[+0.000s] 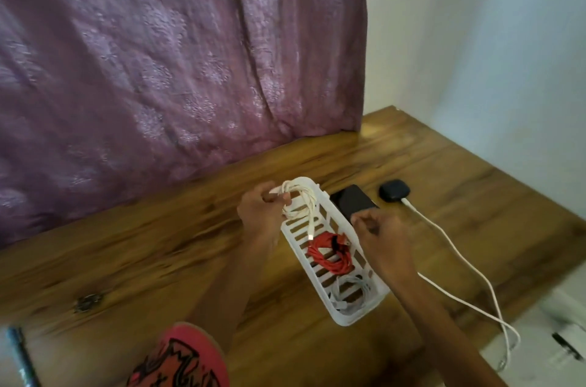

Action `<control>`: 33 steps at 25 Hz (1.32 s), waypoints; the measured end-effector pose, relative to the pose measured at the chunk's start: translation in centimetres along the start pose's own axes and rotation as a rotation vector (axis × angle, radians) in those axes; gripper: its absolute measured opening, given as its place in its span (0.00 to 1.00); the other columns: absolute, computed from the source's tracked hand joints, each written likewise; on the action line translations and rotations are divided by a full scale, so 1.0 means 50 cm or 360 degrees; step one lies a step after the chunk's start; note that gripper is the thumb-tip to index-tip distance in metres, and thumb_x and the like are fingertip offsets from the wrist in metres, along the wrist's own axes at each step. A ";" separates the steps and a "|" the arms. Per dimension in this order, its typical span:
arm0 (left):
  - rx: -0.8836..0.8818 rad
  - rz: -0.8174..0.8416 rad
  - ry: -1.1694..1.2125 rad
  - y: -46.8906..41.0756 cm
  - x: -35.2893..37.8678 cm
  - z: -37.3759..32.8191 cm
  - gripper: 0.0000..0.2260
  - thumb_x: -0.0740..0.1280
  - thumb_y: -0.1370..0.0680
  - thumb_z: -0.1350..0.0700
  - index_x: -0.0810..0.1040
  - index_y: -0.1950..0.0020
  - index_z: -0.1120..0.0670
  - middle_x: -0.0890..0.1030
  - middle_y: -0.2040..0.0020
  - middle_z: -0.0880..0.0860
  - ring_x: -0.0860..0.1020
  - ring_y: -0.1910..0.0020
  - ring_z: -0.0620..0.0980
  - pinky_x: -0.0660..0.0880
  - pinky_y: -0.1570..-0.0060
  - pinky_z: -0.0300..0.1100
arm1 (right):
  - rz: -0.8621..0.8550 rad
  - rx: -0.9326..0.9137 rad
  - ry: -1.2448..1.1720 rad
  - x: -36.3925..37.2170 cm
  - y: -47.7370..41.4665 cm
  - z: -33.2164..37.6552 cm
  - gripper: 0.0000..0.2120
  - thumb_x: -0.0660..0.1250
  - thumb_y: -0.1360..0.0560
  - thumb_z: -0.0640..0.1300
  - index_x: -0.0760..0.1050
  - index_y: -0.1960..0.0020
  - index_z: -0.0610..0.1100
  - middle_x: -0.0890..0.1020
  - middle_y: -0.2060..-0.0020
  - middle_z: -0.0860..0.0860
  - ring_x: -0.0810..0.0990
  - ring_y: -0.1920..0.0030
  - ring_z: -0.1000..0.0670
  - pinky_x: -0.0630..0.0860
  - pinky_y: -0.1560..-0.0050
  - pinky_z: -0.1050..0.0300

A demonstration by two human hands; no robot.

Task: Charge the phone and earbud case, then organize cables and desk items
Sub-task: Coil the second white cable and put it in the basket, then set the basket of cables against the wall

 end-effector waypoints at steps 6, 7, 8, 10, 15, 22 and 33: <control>0.0436 0.0291 -0.0787 -0.061 0.083 0.015 0.11 0.68 0.25 0.62 0.79 0.44 0.60 0.82 0.48 0.55 0.78 0.58 0.43 0.70 0.64 0.26 | 0.0059 0.0064 0.0185 0.028 -0.033 -0.066 0.06 0.66 0.25 0.46 0.78 0.50 0.47 0.79 0.52 0.52 0.77 0.55 0.56 0.66 0.67 0.74; 0.0486 0.0321 -0.0874 -0.070 0.092 0.020 0.11 0.68 0.25 0.62 0.79 0.43 0.60 0.82 0.47 0.55 0.79 0.55 0.45 0.72 0.60 0.29 | 0.0084 0.0074 0.0202 0.032 -0.035 -0.071 0.06 0.66 0.25 0.45 0.78 0.49 0.47 0.79 0.53 0.53 0.76 0.57 0.58 0.67 0.68 0.76; 0.0536 0.0340 -0.0963 -0.078 0.098 0.024 0.11 0.67 0.25 0.61 0.79 0.43 0.59 0.82 0.46 0.55 0.80 0.51 0.47 0.74 0.57 0.33 | 0.0106 0.0077 0.0209 0.034 -0.035 -0.074 0.06 0.66 0.25 0.45 0.78 0.49 0.47 0.78 0.54 0.53 0.75 0.59 0.60 0.68 0.67 0.78; 0.0639 0.0359 -0.1206 -0.091 0.104 0.031 0.11 0.66 0.24 0.58 0.79 0.42 0.55 0.82 0.45 0.53 0.80 0.48 0.49 0.76 0.51 0.40 | 0.0148 0.0063 0.0202 0.037 -0.035 -0.079 0.05 0.66 0.25 0.44 0.78 0.50 0.46 0.79 0.55 0.52 0.74 0.61 0.61 0.66 0.65 0.82; 0.0835 0.0331 -0.1609 -0.105 0.116 0.046 0.12 0.64 0.22 0.53 0.79 0.40 0.50 0.82 0.45 0.50 0.79 0.47 0.48 0.68 0.58 0.36 | 0.0213 0.0103 0.0122 0.041 -0.035 -0.085 0.05 0.64 0.24 0.44 0.77 0.49 0.47 0.78 0.57 0.54 0.74 0.60 0.62 0.66 0.64 0.83; 0.0955 0.0286 -0.1926 -0.122 0.137 0.076 0.08 0.64 0.23 0.55 0.81 0.47 0.53 0.83 0.57 0.51 0.80 0.58 0.48 0.70 0.64 0.36 | 0.0272 0.0185 0.0112 0.047 -0.036 -0.085 0.05 0.63 0.24 0.44 0.74 0.48 0.49 0.77 0.55 0.56 0.75 0.56 0.59 0.68 0.64 0.78; 0.0263 -0.0210 -0.0587 0.080 0.030 0.084 0.22 0.66 0.24 0.51 0.66 0.30 0.50 0.73 0.39 0.45 0.73 0.48 0.35 0.67 0.54 0.27 | 0.0505 0.0104 0.0070 0.040 -0.042 -0.081 0.14 0.63 0.24 0.49 0.73 0.40 0.47 0.77 0.55 0.55 0.75 0.59 0.62 0.71 0.69 0.77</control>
Point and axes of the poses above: each hand's wrist, its own y-axis away from the middle knuckle, its own x-axis out of the palm, z = x × y, the point moved 3 cm from there along -y, towards the middle knuckle
